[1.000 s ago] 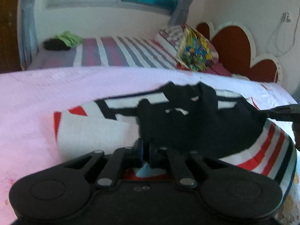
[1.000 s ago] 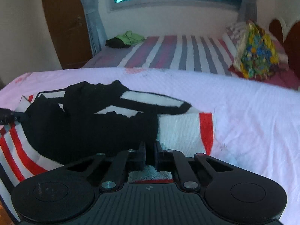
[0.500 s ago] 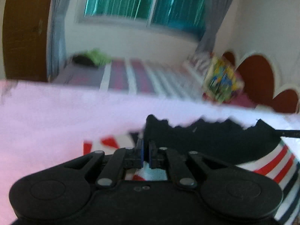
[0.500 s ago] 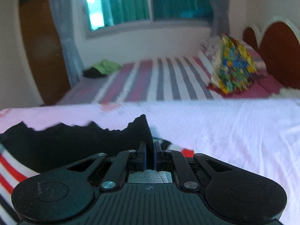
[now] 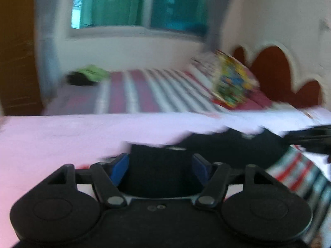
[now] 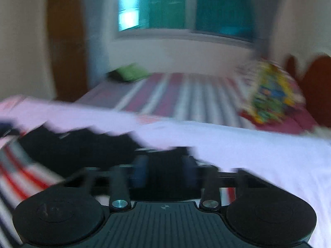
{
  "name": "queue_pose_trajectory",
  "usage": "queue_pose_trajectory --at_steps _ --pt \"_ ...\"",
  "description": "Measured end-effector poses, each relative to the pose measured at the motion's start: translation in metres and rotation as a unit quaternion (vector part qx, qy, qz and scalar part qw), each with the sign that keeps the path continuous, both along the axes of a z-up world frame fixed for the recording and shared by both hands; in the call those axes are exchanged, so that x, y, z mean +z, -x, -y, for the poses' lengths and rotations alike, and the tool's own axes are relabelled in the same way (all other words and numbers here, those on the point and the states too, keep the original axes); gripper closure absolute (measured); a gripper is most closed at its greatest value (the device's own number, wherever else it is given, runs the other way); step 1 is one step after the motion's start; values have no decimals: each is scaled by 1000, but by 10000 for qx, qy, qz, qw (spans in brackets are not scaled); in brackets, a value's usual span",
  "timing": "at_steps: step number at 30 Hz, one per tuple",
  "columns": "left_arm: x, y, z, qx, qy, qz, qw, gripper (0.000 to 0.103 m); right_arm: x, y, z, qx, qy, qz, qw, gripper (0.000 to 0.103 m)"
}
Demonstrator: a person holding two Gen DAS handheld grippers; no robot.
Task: Fold small clothes
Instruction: 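Open both grippers and press the folded sweater flat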
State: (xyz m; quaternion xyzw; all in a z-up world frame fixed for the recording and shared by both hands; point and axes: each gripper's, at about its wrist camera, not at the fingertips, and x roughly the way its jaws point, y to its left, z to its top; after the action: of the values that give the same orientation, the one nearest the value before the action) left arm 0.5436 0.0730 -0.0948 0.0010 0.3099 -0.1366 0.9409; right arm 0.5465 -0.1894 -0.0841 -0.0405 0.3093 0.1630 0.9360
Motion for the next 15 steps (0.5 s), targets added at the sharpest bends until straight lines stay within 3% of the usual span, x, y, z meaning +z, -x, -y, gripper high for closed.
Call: queue_pose_trajectory --at_steps 3,5,7,9,10,12,15 --pt "-17 -11 45 -414 -79 -388 9984 38 -16 -6 -37 352 -3 -308 9989 89" --pt "-31 -16 54 -408 -115 -492 9979 36 -26 -10 -45 443 6 -502 9978 89" --pt "-40 -16 43 -170 -406 -293 9986 34 -32 -11 -36 163 287 -402 9986 89" --pt "-45 -16 17 376 -816 -85 9959 34 -35 -22 0 -764 520 -391 9950 89" --pt "-46 -17 2 545 -709 -100 9959 34 -37 -27 28 -1045 229 -483 9931 102" --pt "-42 -19 -12 546 -509 -168 9971 35 -34 -31 50 -1004 -291 -723 9919 103" --pt "-36 -13 -1 528 -785 -9 9955 36 -14 -17 38 -1044 -74 -449 9935 103"
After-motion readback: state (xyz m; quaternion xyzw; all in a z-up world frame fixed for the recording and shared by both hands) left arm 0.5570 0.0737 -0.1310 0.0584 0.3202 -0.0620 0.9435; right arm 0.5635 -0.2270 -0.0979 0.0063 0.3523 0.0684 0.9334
